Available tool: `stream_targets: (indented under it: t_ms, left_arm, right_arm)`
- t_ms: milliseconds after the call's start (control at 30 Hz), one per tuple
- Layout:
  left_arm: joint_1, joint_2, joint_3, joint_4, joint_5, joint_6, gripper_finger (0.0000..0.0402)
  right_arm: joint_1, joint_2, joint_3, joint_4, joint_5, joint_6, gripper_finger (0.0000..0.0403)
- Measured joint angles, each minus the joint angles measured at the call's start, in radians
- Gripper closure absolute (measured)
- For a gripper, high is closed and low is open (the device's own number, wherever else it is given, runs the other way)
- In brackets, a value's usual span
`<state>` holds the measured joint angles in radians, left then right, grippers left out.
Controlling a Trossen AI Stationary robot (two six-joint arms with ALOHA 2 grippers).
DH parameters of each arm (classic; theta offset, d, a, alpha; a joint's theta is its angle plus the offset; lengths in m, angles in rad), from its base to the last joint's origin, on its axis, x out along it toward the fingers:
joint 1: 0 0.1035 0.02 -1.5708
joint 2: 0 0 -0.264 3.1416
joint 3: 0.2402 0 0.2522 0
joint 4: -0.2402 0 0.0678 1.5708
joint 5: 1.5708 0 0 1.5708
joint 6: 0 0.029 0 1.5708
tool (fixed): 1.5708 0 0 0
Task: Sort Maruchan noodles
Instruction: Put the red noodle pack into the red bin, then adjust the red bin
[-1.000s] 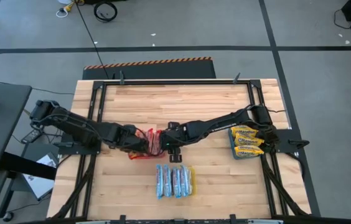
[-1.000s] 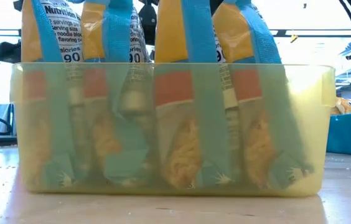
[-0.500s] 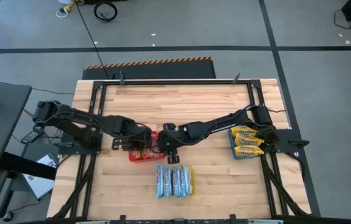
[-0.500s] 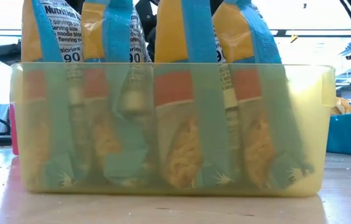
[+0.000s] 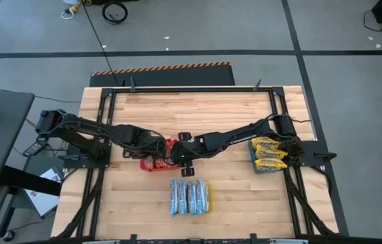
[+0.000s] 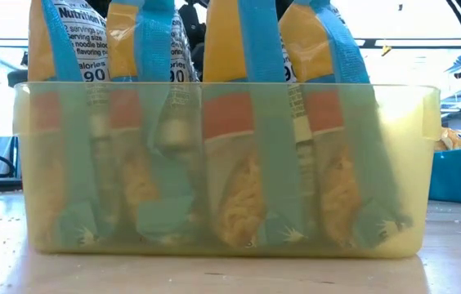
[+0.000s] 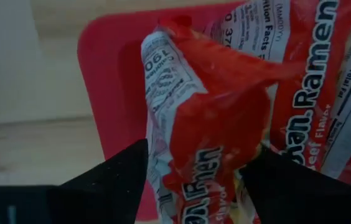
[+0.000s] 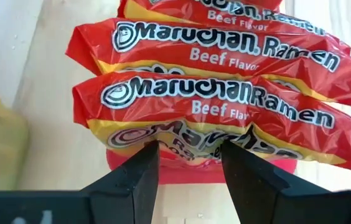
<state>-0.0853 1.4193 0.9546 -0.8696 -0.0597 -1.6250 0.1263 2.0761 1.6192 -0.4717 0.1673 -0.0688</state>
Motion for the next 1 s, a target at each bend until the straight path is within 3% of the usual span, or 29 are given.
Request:
stream_targets:
  t_ms: [233,467,600,1000]
  left_arm:
    - [-0.032,-0.118,0.003,-0.03,-0.066,0.064,0.0146]
    - [-0.031,-0.183,0.003,-0.049,-0.016,0.172,0.0123]
    - [-0.029,-0.208,0.002,-0.151,0.007,0.21,0.0101]
    - [-0.036,-0.369,0.002,-0.17,-0.124,0.397,0.0091]
  right_arm:
    - [-0.012,-0.046,0.006,-0.011,-0.105,0.003,0.0225]
    - [-0.05,-0.058,0.006,0.048,-0.139,0.031,0.0227]
    - [-0.059,-0.061,0.005,-0.036,-0.143,0.017,0.0227]
    - [-0.052,-0.084,0.003,-0.258,-0.167,-0.018,0.0227]
